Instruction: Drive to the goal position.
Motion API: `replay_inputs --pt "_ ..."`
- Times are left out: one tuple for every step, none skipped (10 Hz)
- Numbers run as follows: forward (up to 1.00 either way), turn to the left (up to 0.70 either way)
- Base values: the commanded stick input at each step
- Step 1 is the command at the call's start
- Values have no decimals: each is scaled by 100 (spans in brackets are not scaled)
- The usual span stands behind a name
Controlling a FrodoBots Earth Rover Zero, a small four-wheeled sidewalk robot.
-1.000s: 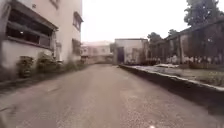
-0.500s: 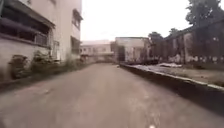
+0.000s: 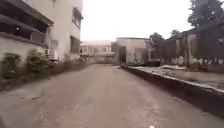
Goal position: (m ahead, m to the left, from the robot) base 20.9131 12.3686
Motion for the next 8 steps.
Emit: replay_inputs --pt "70 0" --pt "70 0" --pt "70 0" --pt "70 0" --pt "70 0" --pt "70 0" --pt "70 0" --pt "70 0"
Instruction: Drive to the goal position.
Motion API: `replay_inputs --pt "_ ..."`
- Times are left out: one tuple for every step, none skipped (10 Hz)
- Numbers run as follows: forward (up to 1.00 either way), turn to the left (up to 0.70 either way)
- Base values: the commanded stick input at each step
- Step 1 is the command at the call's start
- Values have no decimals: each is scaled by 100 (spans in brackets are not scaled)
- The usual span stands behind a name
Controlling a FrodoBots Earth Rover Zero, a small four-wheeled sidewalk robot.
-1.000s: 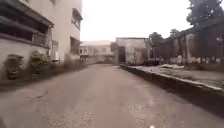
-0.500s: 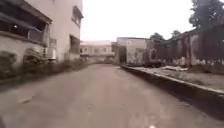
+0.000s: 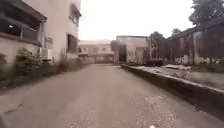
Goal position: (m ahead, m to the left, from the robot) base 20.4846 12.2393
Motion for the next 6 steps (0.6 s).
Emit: replay_inputs --pt "70 0" --pt "70 0" --pt "70 0" --pt "70 0" --pt "70 0" --pt "70 0"
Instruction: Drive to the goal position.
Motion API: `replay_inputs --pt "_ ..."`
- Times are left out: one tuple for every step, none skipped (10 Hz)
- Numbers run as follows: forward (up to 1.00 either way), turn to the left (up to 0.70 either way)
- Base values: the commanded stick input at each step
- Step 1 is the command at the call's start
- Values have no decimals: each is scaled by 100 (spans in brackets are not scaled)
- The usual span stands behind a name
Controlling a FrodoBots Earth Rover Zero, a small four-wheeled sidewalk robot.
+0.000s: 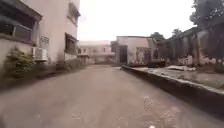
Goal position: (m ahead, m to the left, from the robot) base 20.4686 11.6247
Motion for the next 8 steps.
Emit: replay_inputs --pt "70 0" --pt "70 0" --pt "70 0" --pt "70 0" --pt "70 0" --pt "70 0" --pt "70 0" --pt "70 0"
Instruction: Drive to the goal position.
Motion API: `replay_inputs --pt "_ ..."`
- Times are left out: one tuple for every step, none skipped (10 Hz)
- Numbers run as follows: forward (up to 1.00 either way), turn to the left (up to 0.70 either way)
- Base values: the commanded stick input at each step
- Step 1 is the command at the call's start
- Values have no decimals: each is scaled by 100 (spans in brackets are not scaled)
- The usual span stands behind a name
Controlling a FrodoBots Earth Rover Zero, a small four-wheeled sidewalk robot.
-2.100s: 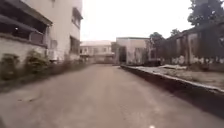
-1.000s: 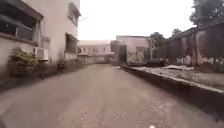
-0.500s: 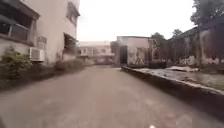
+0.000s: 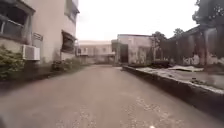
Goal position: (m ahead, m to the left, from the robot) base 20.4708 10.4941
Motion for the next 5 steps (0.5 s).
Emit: replay_inputs --pt "70 0" --pt "70 0" --pt "70 0" --pt "70 0" --pt "70 0"
